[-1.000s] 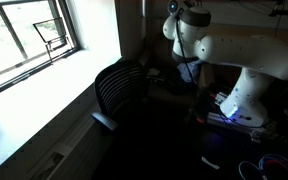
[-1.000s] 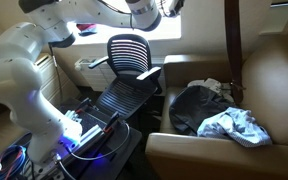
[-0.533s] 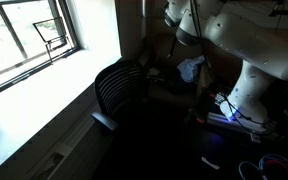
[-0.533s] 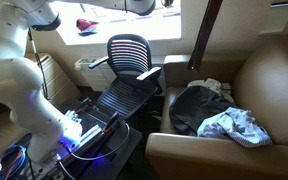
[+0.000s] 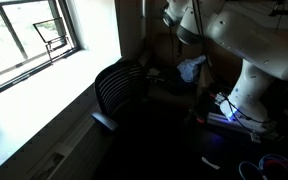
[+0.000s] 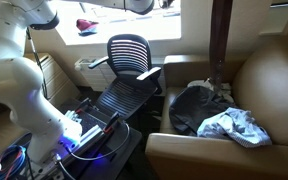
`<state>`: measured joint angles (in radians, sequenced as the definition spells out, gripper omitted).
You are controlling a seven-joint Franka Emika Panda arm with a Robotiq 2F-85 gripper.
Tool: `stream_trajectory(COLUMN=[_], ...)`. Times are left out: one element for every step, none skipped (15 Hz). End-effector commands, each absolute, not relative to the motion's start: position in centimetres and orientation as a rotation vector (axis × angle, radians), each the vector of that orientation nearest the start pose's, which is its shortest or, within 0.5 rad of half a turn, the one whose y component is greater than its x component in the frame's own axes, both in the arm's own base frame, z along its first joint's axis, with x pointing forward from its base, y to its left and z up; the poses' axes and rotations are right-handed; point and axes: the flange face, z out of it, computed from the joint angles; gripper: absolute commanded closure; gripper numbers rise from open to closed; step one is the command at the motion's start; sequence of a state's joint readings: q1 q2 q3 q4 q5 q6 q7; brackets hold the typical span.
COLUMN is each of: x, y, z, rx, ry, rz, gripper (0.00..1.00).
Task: Put the belt on the black chair on the brown chair
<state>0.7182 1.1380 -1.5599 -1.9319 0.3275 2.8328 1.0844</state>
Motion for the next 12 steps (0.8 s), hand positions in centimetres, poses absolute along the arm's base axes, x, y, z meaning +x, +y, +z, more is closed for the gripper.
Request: stream_trajectory(x=[57.6, 57.8, 58.0, 58.1, 58.3, 58.5, 58.6, 58.6, 58.9, 58.8, 59.0, 59.0], y=[-29.8, -29.4, -29.2, -28.9, -28.5, -28.1, -27.8, -27.6, -27.5, -27.1, -27.1, -27.1], z=[45.3, 45.2, 45.1, 45.3, 45.5, 45.5, 45.6, 45.5, 45.4, 45.1, 45.4, 45.5], rx=[1.442, 1.406, 1.361, 1.337, 1.292, 1.248, 1.207, 1.176, 1.205, 1.19, 1.189, 1.187], ry=[-1.745, -1.796, -1.844, -1.887, -1.934, -1.975, -2.023, -2.088, -2.075, -2.017, -2.033, -2.043], rz=[1.046, 0.99, 0.94, 0.88, 0.836, 0.792, 0.75, 0.739, 0.838, 0.806, 0.824, 0.83], gripper=[0.16, 0.07, 0.01, 0.0, 0.0, 0.0, 0.0, 0.0, 0.0, 0.0, 0.0, 0.0])
